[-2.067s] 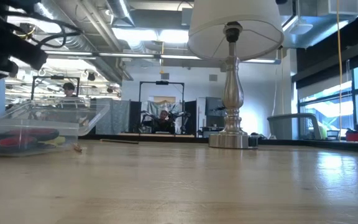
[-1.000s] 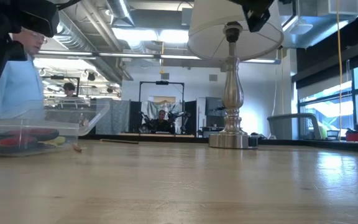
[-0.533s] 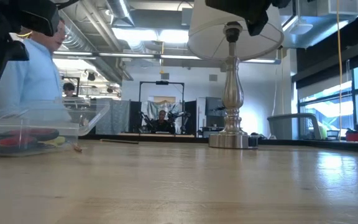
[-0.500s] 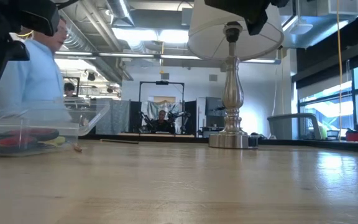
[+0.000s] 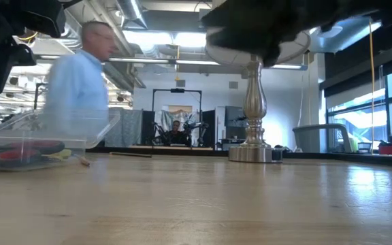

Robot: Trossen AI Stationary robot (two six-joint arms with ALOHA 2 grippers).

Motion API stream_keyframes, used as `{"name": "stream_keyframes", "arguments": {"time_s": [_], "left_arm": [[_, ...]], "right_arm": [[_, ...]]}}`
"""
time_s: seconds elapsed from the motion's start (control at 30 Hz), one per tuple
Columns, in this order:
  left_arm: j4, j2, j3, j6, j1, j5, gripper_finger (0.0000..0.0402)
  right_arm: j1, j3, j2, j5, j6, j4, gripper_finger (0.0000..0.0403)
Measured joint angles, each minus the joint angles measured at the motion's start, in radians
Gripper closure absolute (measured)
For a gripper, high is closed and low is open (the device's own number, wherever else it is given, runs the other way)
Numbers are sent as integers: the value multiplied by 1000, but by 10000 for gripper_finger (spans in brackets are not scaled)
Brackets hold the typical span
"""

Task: Pick & place school supplies into a supply box
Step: Adjust the transparent supply box

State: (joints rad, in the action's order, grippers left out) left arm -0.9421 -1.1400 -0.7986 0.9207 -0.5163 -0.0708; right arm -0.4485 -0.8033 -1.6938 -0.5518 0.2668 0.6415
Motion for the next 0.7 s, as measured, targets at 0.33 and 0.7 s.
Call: {"name": "stream_keyframes", "arguments": {"time_s": [0.33,0.7], "left_arm": [[0,0,0,30,0,12,301],[0,0,0,42,-27,46,300]], "right_arm": [[76,-266,-299,19,16,2,236],[151,-630,-570,25,101,-278,236]]}}
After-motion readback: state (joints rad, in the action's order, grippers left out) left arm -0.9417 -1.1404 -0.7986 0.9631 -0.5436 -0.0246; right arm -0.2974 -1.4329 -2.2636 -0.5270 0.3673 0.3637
